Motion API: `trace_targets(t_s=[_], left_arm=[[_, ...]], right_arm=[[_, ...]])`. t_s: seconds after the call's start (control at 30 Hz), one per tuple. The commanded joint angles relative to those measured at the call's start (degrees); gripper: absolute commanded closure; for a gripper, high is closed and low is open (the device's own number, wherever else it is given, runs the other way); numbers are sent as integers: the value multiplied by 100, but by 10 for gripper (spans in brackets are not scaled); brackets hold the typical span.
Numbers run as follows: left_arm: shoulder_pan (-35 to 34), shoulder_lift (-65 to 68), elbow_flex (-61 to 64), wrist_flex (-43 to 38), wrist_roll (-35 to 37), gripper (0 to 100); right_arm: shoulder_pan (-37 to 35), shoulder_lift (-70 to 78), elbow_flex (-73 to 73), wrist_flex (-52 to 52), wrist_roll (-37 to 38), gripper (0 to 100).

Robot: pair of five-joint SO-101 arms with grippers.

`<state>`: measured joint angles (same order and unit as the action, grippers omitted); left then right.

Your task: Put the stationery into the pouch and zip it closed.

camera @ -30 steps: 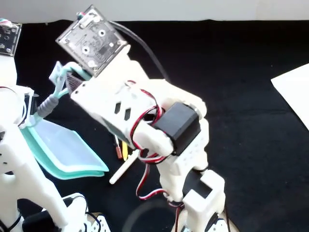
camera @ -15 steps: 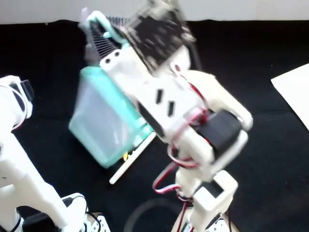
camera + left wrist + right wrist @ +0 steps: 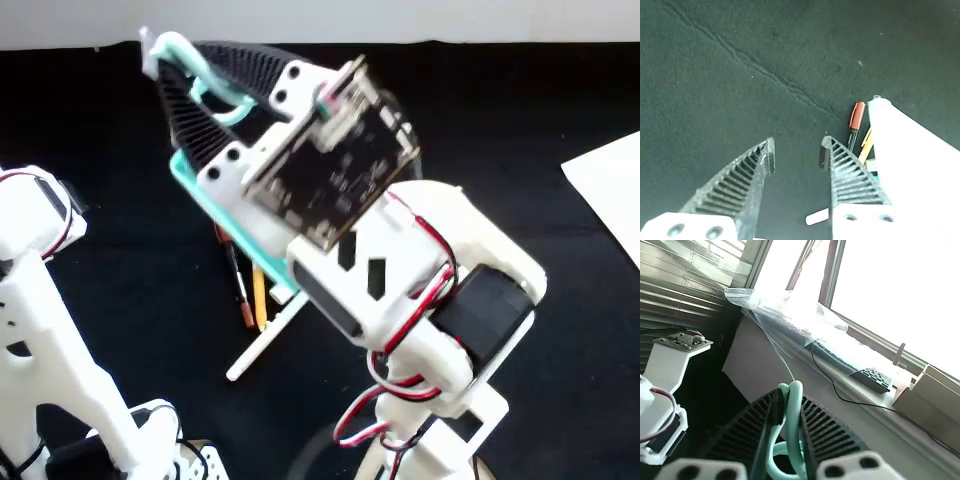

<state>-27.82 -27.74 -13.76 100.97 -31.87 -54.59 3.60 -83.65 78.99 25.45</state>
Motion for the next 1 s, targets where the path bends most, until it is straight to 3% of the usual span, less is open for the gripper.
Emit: trace_targets(t_s=[0.0, 0.33, 0.63, 0.97], left_arm=[[-31, -48, 13, -9, 105, 835], [-22, -48, 119, -9, 668, 833], [435, -954, 470, -9, 633, 832], [479, -2114, 488, -9, 431, 832]], right_arm=[[-180, -154, 13, -382, 308, 992], [119, -145, 13, -1121, 624, 992], [-303, -154, 391, -602, 598, 992], [-338, -145, 822, -558, 281, 992]])
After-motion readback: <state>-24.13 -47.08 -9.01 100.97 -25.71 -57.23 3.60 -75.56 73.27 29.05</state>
